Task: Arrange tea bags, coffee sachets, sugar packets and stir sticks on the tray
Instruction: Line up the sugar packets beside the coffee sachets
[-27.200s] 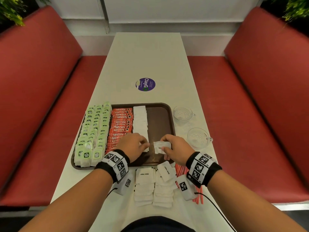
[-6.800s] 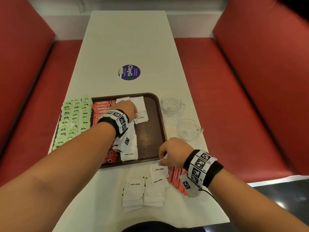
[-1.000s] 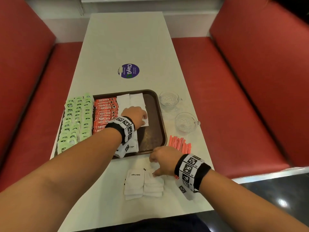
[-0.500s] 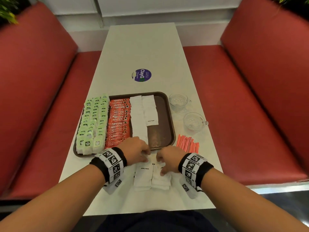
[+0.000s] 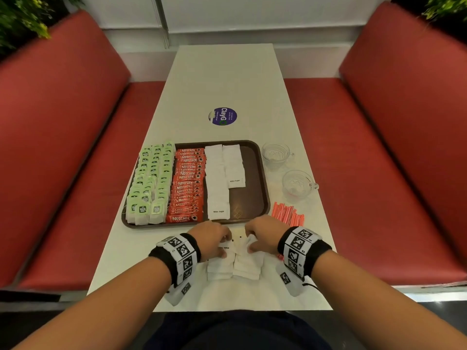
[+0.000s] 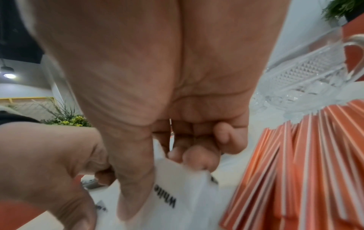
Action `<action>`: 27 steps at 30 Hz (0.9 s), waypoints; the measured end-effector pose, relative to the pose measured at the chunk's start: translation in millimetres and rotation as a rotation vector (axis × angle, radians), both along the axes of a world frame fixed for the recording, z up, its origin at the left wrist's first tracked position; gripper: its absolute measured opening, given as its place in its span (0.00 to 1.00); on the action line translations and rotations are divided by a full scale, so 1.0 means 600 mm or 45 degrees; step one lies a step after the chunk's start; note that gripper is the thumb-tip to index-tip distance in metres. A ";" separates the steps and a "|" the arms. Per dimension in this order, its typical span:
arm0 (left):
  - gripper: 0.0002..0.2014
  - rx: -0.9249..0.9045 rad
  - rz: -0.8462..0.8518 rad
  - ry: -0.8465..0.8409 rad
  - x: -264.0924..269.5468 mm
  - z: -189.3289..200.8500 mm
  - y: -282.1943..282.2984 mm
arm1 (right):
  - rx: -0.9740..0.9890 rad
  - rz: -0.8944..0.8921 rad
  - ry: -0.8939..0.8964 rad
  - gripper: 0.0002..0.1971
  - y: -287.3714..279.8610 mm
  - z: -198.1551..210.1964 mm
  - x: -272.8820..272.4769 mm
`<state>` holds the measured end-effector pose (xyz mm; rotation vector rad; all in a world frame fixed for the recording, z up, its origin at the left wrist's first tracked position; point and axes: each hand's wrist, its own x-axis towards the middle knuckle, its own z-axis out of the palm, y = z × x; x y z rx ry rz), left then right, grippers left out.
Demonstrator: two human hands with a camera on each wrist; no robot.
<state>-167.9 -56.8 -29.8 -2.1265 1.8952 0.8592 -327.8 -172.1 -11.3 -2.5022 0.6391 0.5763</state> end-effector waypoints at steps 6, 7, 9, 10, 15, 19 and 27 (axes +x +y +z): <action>0.14 -0.029 -0.024 -0.008 0.002 0.008 -0.001 | -0.006 -0.059 -0.091 0.13 -0.008 0.015 -0.017; 0.14 -0.057 -0.015 0.016 0.006 0.013 -0.002 | 0.006 -0.077 -0.107 0.13 -0.009 0.015 -0.019; 0.11 -0.153 0.019 0.080 0.015 0.026 -0.006 | 0.099 -0.136 -0.123 0.13 -0.013 0.017 -0.022; 0.09 -0.209 0.051 0.123 0.019 0.034 -0.009 | 0.176 -0.181 -0.129 0.13 -0.014 0.018 -0.024; 0.05 -0.442 0.224 0.246 0.039 0.074 -0.029 | 0.214 -0.226 -0.242 0.11 -0.017 0.023 -0.022; 0.08 -0.492 0.275 0.262 0.036 0.078 -0.039 | 0.252 -0.258 -0.542 0.17 -0.021 0.035 -0.012; 0.10 -0.580 0.280 0.325 0.019 0.076 -0.045 | 0.060 -0.222 -0.677 0.07 -0.040 0.020 0.002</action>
